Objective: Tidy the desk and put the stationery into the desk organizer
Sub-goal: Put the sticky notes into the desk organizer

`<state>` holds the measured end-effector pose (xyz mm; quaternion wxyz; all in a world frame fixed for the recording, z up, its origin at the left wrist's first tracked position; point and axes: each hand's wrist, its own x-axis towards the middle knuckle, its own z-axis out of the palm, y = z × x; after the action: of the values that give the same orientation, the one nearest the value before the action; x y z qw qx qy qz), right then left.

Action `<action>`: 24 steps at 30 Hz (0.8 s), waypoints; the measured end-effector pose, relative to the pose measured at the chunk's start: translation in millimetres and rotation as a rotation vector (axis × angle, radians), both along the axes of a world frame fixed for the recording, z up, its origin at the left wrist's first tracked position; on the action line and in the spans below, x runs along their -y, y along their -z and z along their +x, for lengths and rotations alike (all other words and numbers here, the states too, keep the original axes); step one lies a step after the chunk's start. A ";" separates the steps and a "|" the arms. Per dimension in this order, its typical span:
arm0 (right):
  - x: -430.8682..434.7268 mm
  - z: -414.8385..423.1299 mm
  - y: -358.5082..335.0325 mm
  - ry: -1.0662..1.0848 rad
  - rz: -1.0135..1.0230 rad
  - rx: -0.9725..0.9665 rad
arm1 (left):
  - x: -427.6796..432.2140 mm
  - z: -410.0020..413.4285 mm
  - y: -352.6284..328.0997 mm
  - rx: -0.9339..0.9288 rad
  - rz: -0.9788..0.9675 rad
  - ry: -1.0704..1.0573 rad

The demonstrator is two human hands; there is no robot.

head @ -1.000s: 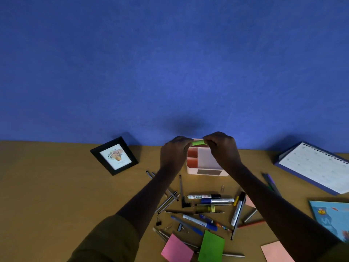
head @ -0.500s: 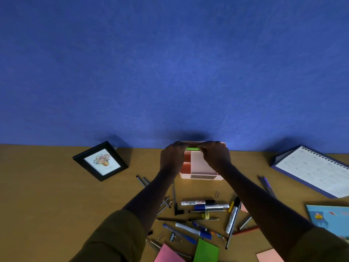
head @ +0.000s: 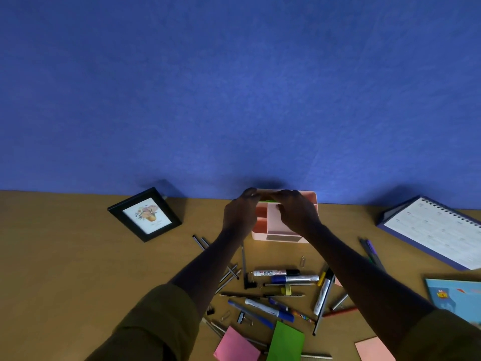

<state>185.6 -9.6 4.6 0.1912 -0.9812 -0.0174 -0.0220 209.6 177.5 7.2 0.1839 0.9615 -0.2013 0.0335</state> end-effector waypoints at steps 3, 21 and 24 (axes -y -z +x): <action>-3.0 -14.4 -8.8 0.035 0.080 0.033 | -8.5 -13.5 -4.0 -0.016 -0.116 -0.053; -78.4 -237.7 42.8 -0.042 0.323 -0.307 | -113.1 -239.1 40.4 -0.371 -0.179 -0.365; -90.9 -260.6 48.2 -0.120 0.245 -0.371 | -122.8 -265.8 47.6 -0.443 -0.116 -0.390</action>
<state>-74.9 81.3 -43.7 0.3100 -0.9349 -0.0377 0.1684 -56.2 300.3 -40.4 0.2682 0.9538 0.0343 -0.1312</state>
